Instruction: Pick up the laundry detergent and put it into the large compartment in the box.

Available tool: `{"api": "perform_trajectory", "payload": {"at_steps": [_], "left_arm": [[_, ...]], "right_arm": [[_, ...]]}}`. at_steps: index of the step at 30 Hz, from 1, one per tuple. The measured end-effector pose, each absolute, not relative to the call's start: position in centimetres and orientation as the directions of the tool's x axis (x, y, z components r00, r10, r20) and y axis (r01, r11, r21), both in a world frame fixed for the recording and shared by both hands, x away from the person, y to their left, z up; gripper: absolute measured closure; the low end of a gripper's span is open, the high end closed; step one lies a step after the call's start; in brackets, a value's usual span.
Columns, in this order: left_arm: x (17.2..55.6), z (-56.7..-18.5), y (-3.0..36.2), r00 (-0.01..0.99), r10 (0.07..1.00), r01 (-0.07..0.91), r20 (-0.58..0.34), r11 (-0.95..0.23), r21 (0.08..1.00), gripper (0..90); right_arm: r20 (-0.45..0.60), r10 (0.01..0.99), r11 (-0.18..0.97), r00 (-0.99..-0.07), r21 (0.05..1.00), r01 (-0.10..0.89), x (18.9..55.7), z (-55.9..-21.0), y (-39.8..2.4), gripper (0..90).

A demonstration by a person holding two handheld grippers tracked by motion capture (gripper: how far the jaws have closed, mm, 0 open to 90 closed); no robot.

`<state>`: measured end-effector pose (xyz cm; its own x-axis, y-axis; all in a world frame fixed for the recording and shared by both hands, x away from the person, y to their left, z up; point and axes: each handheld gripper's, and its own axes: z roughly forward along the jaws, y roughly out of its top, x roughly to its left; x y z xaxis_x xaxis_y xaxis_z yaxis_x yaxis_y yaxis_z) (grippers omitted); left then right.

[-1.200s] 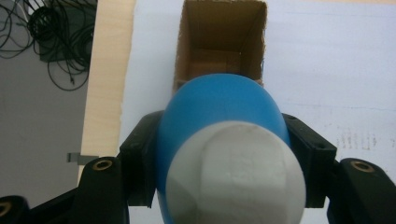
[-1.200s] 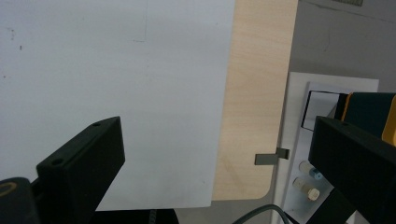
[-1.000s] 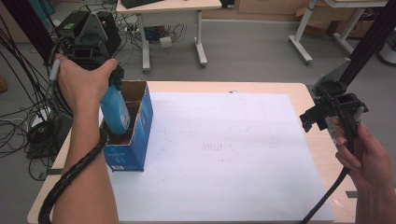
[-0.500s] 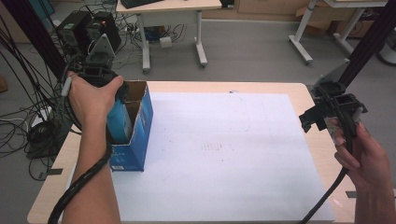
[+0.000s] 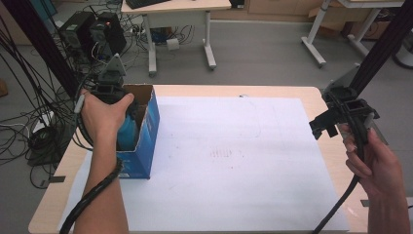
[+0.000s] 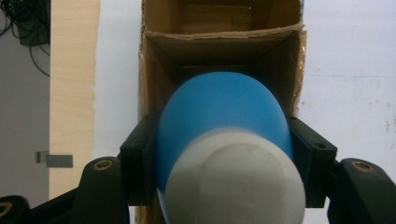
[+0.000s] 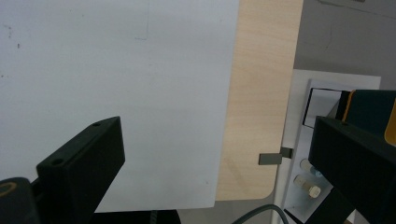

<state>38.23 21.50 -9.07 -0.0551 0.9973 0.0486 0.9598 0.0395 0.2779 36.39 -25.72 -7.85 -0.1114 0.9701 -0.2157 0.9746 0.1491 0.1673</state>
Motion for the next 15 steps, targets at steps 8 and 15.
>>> {"api": "perform_trajectory", "payload": {"at_steps": [8,15], "left_arm": [[38.8,-10.7,21.4,-0.044,0.997,0.968,0.063,0.027,0.248,38.2],[39.1,-11.9,21.5,-0.040,0.997,0.971,0.066,0.023,0.238,38.2]], "right_arm": [[-0.219,0.968,0.158,-0.119,0.167,0.973,36.3,-8.0,-25.4,3.2],[-0.218,0.969,0.156,-0.120,0.158,0.975,36.6,-8.3,-25.3,3.2]]}}
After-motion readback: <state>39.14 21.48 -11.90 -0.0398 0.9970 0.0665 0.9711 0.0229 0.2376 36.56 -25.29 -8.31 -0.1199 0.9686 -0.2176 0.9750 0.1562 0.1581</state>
